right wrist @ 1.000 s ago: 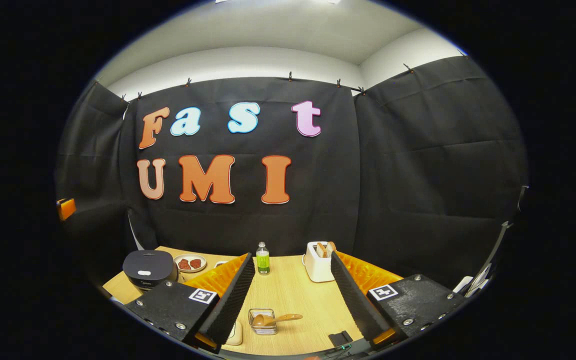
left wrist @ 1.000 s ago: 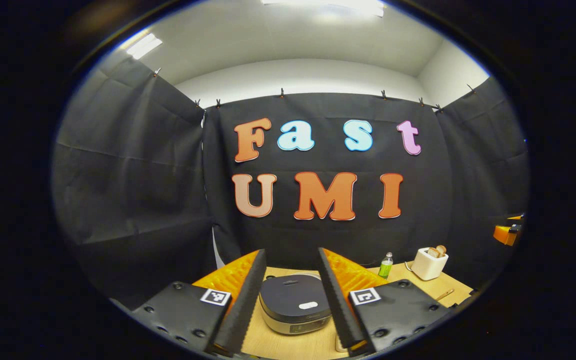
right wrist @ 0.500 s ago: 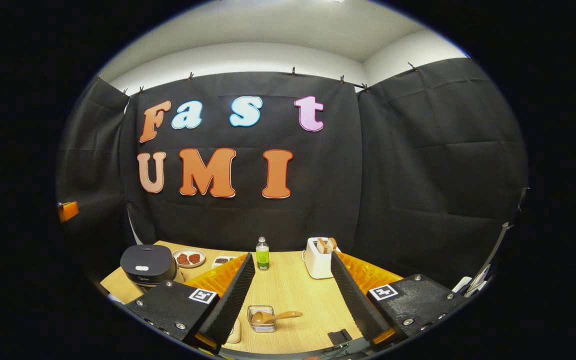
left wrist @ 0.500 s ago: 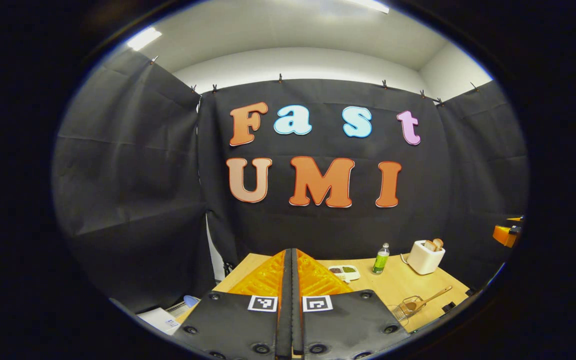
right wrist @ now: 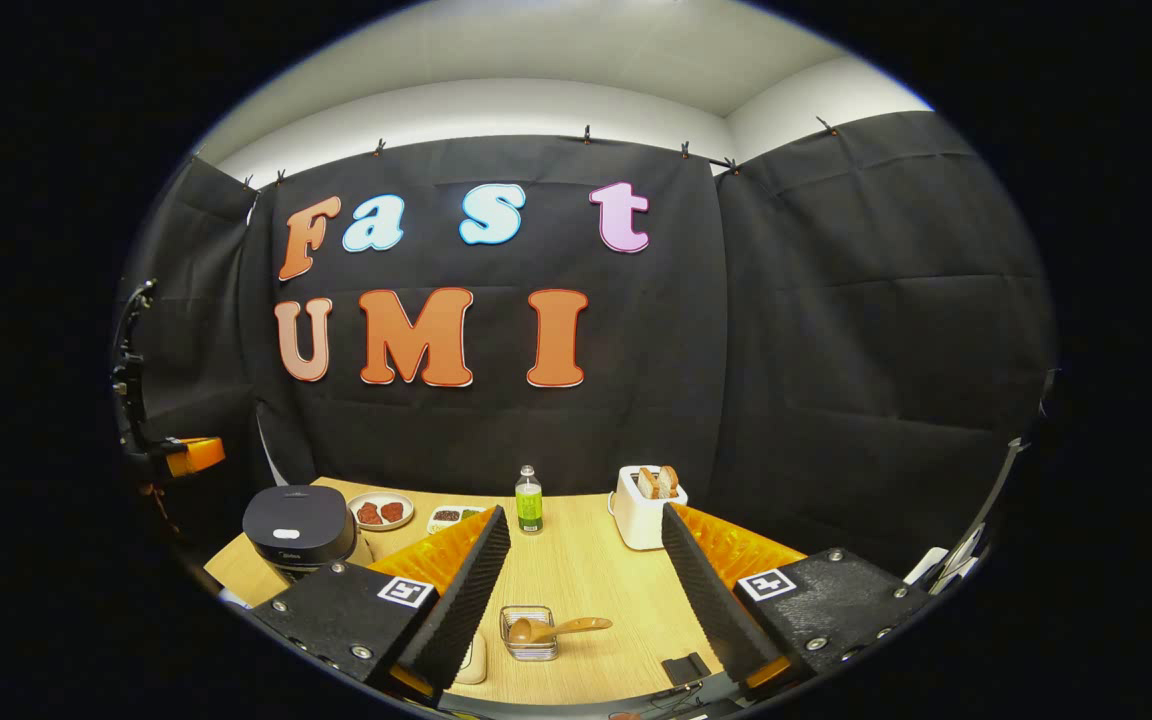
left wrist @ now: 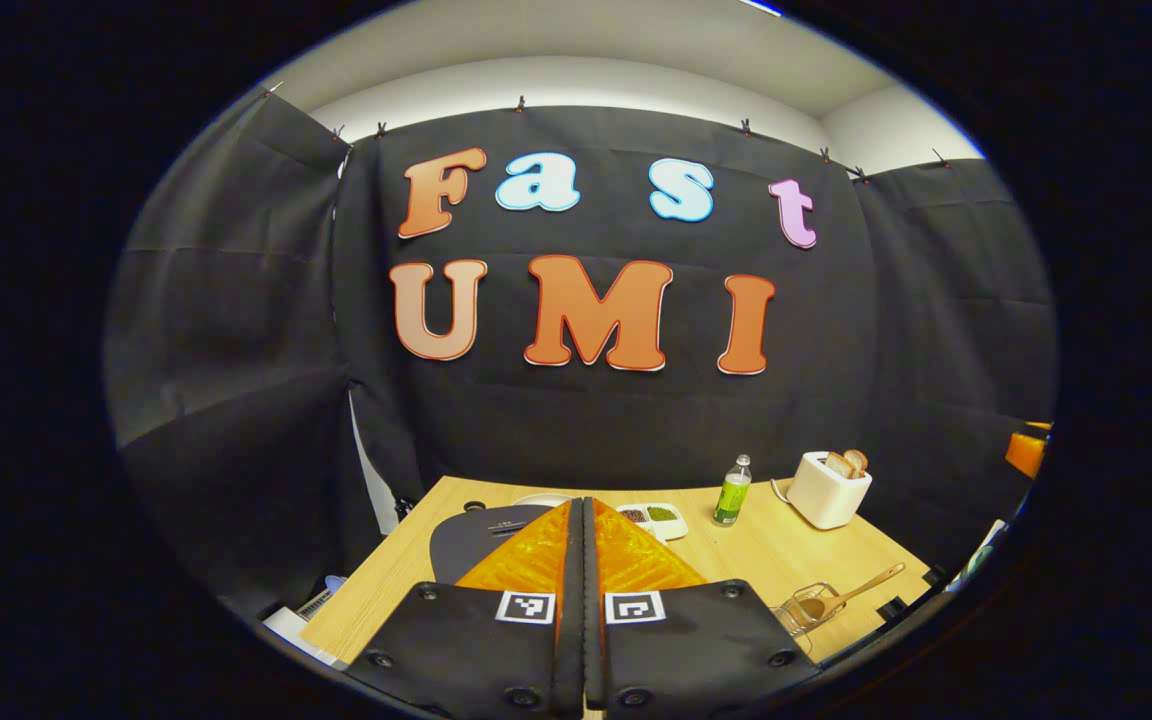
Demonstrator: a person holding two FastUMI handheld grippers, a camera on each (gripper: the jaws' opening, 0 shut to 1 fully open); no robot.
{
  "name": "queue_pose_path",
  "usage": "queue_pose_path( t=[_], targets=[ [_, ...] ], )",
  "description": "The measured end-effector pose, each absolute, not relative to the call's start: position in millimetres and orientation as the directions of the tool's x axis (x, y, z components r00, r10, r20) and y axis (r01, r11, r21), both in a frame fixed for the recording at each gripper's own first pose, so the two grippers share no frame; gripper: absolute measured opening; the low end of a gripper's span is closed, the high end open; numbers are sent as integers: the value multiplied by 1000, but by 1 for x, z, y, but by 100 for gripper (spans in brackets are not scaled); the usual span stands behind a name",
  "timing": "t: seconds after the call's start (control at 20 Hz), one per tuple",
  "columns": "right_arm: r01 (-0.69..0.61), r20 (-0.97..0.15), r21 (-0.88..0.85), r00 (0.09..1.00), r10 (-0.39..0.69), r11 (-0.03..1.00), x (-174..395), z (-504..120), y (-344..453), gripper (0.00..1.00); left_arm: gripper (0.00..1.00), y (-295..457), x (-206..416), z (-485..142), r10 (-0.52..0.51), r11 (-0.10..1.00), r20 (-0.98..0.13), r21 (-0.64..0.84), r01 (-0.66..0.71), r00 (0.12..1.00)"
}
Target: Close the left gripper, press the button to open the rice cooker; take a wooden spoon from the chopstick holder with the right hand, scoop a spoonful of rice and pour it into the rice cooker, then put the wooden spoon back into the chopstick holder.
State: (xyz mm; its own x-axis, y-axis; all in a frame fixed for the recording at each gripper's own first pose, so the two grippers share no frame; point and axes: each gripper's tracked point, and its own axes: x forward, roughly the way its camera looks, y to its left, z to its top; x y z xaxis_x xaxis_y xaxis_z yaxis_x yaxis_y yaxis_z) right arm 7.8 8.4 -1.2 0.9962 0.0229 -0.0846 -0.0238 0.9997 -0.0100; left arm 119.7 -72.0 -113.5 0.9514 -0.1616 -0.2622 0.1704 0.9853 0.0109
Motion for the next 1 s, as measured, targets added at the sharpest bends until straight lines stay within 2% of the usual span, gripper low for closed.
queue_pose_path(
  t=[0.2, 0.25, 0.5, 0.55, 0.95, 1.0],
  targets=[
    [-12, -106, -10, 994, 10, 1000, 9, -5, 8, 95, 5, -72, 148, -167, -162, 984, -346, 8, 176, 924],
    [-8, -111, -11, 994, 7, 1000, 9, -5, 7, 95, 2, -69, 154, -181, -152, 986, -374, 12, 169, 915],
    [6, -119, -26, 993, -9, 1000, 10, -6, 6, 95, 7, -62, 171, -239, -129, 990, -472, -7, 142, 872],
    [10, -124, -27, 992, -14, 1000, 10, -8, 6, 95, 5, -60, 171, -247, -121, 991, -487, -3, 137, 865],
    [19, -164, -17, 986, -21, 1000, 12, -16, 5, 95, 5, -53, 160, -288, -104, 993, -574, -16, 116, 812],
    [19, -165, -17, 986, -21, 1000, 13, -16, 5, 95, 5, -53, 162, -283, -107, 992, -549, -7, 123, 829]
  ],
)
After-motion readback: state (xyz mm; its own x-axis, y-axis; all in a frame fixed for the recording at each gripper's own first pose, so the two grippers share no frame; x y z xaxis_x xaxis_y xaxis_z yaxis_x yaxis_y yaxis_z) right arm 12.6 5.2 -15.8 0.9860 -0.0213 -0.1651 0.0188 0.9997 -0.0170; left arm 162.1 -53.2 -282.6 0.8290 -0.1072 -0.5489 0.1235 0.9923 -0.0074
